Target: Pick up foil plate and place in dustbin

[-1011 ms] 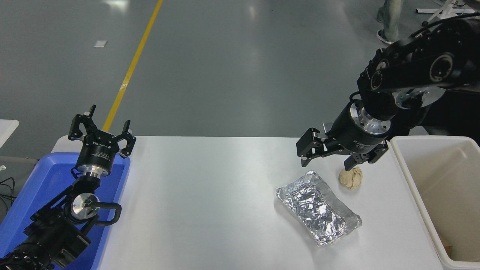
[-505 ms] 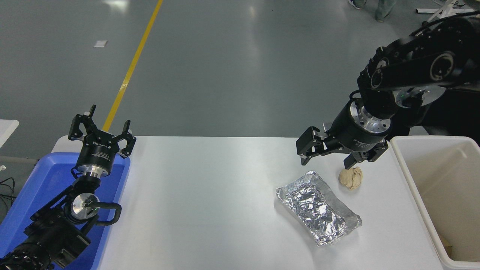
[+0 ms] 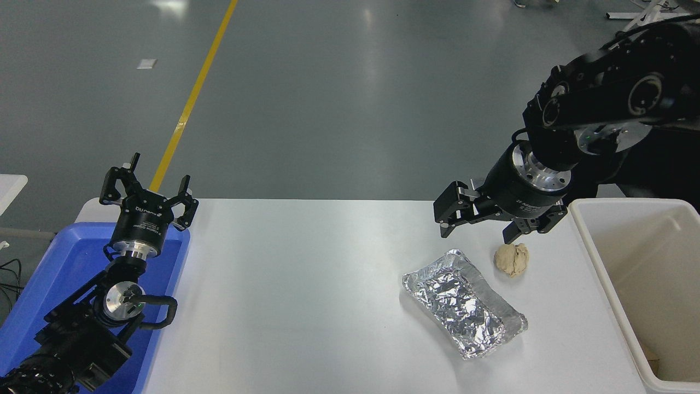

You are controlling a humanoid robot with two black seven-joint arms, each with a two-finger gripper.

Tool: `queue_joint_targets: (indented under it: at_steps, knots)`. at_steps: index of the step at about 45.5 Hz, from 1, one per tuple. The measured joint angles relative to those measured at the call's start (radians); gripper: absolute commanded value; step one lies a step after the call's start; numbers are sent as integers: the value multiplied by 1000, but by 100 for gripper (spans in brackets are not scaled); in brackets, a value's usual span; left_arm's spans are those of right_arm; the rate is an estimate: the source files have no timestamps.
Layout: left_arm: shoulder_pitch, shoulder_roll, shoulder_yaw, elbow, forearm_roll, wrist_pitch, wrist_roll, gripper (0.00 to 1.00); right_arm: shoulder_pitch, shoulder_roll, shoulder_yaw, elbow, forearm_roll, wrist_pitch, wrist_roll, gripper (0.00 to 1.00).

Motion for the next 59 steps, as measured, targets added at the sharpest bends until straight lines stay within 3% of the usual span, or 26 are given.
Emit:
queue_joint_targets:
  at_steps: [59]
  knots:
    - [0, 0, 1, 0, 1, -1, 1, 98, -109, -60, -23, -17, 15, -1, 2, 100]
